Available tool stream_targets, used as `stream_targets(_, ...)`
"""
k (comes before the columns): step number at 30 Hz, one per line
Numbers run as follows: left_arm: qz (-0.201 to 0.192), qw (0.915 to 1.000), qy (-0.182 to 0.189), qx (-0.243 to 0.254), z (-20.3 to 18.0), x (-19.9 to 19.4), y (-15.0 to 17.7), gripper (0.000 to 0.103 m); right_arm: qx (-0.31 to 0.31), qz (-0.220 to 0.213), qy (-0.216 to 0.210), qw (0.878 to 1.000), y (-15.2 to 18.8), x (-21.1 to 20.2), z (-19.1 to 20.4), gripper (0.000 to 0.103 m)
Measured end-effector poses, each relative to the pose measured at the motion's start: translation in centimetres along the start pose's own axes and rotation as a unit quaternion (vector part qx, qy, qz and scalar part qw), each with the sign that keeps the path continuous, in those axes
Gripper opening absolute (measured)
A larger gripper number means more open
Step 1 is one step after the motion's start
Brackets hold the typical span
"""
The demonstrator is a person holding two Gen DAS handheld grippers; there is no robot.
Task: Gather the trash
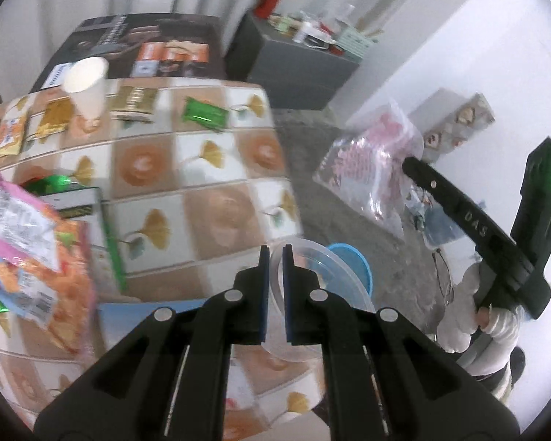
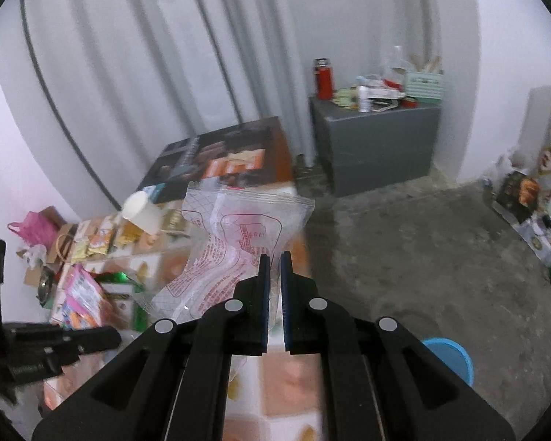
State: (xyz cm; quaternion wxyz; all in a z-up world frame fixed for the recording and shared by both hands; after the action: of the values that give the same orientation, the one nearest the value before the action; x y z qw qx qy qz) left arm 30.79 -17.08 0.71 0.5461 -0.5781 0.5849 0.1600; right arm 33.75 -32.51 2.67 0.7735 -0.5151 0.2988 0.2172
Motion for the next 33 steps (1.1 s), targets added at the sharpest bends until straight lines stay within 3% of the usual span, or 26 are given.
stream_targets(6, 0.010, 0.9988, 0.026, 0.041, -6.5, 3.9, 1.5, 0.005, 0.026, 0.008, 0.059, 0.998, 3.8, -2.0, -9.4, 0.006)
stream_targets(13, 0.061, 0.9940, 0.047, 0.078, -14.0, 12.1, 4.2, 0.005, 0.084, 0.041, 0.124, 0.988, 9.5, -2.3, -21.0, 0.006)
stream_targets(20, 0.115, 0.9869, 0.051, 0.100, -19.4, 20.7, 7.0, 0.005, 0.126, 0.094, 0.177, 0.972, 15.7, -0.7, -29.9, 0.006)
stream_targets(29, 0.173, 0.9799, 0.047, 0.089, -22.1, 30.7, 9.8, 0.005, 0.156, 0.153, 0.215, 0.952, 20.7, 4.0, -36.7, 0.008)
stream_targets(32, 0.177, 0.9798, 0.056, 0.073, -22.2, 33.7, 9.9, 0.006, 0.159, 0.164, 0.229, 0.946, 21.6, 5.9, -38.1, 0.015)
stream_targets(33, 0.177, 0.9799, 0.060, 0.068, -22.2, 34.2, 9.8, 0.011, 0.161, 0.167, 0.231, 0.945, 21.8, 6.5, -38.6, 0.019)
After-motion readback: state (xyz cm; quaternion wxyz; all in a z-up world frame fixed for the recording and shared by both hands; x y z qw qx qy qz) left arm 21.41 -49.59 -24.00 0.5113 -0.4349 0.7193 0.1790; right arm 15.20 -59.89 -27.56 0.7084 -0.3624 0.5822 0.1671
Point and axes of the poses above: each gripper's, at about its wrist camera, not at the fingertips, and x roughly the way its jaws point, z to its left, y to its underside, the point moved 10 cm from there along x, roughly the way its jaws point, and after that the axes turned 6 degrees about x, right-handed, at the moved point
